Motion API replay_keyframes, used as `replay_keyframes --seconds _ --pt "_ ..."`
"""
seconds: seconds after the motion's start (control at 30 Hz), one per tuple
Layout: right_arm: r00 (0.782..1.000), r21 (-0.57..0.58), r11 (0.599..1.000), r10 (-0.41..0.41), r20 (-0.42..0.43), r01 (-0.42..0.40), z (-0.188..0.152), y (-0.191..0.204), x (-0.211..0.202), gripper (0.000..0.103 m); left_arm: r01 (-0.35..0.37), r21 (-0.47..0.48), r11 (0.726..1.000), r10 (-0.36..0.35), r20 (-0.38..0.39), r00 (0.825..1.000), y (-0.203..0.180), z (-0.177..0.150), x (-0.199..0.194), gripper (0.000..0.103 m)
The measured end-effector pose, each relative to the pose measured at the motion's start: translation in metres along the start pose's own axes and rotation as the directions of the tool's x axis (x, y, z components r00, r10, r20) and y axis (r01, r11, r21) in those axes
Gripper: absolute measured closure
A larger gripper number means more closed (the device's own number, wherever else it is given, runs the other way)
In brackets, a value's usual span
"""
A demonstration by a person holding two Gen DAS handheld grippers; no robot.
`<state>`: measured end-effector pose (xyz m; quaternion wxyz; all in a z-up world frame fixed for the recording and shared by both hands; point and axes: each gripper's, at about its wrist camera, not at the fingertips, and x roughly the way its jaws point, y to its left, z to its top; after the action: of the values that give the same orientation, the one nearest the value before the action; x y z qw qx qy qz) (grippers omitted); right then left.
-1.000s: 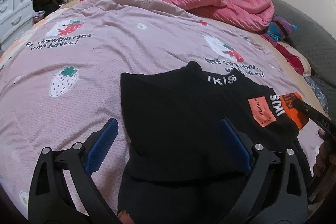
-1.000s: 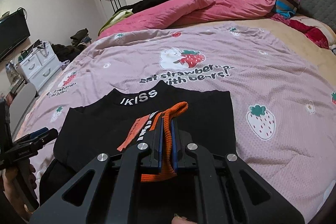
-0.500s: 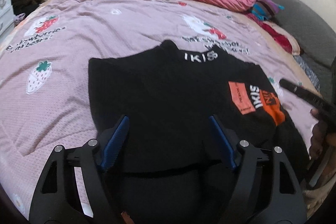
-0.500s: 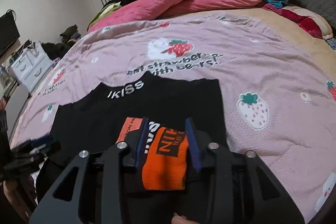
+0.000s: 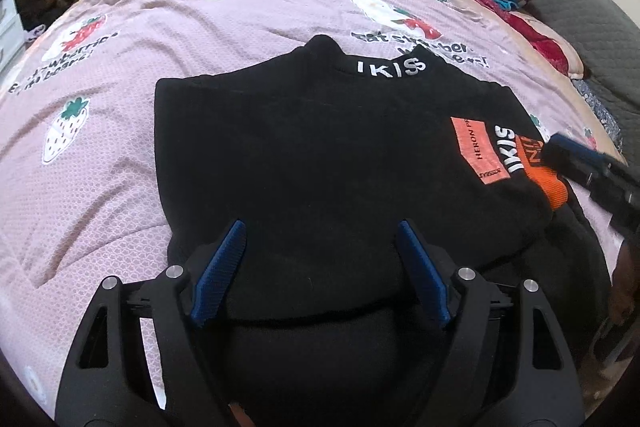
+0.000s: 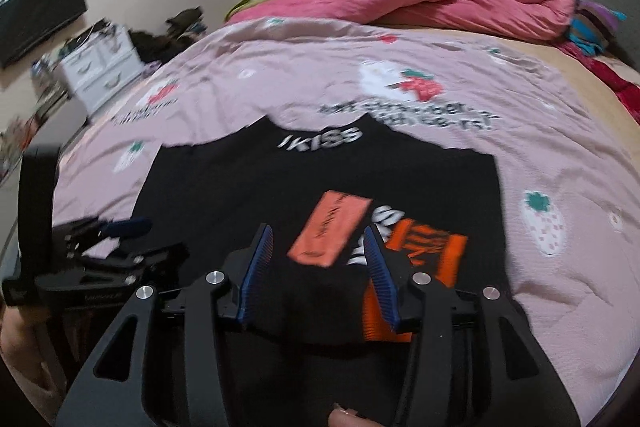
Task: Fold small clothes
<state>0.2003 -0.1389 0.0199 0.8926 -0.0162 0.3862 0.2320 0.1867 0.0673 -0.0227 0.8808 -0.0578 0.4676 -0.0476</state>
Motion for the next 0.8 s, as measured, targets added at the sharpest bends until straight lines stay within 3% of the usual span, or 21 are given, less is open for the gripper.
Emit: replay_keyframes --seconds 0.3,0.5,0.63,0.8 --pt "0.999 -0.054 0.998 0.028 -0.047 -0.031 -0.009 0.022 0.012 0.048 0.001 0.002 1.0 -0.001 -0.001 1.0 0.0 0.0 -0.002 0.032" --pt "0.996 -0.019 1.0 -0.009 -0.083 0.007 -0.011 0.009 0.02 0.043 0.0 0.003 1.0 0.0 -0.002 1.0 0.0 0.0 -0.001 0.032" --pt "0.985 0.004 0.997 -0.077 -0.155 0.079 -0.017 -0.005 0.037 0.041 0.0 0.004 1.0 0.0 -0.002 1.0 -0.001 0.0 -0.001 0.031" --pt "0.987 0.026 0.998 -0.052 -0.154 0.057 -0.018 -0.01 0.033 0.039 0.005 -0.001 1.0 -0.005 -0.001 1.0 -0.001 0.0 -0.002 0.031"
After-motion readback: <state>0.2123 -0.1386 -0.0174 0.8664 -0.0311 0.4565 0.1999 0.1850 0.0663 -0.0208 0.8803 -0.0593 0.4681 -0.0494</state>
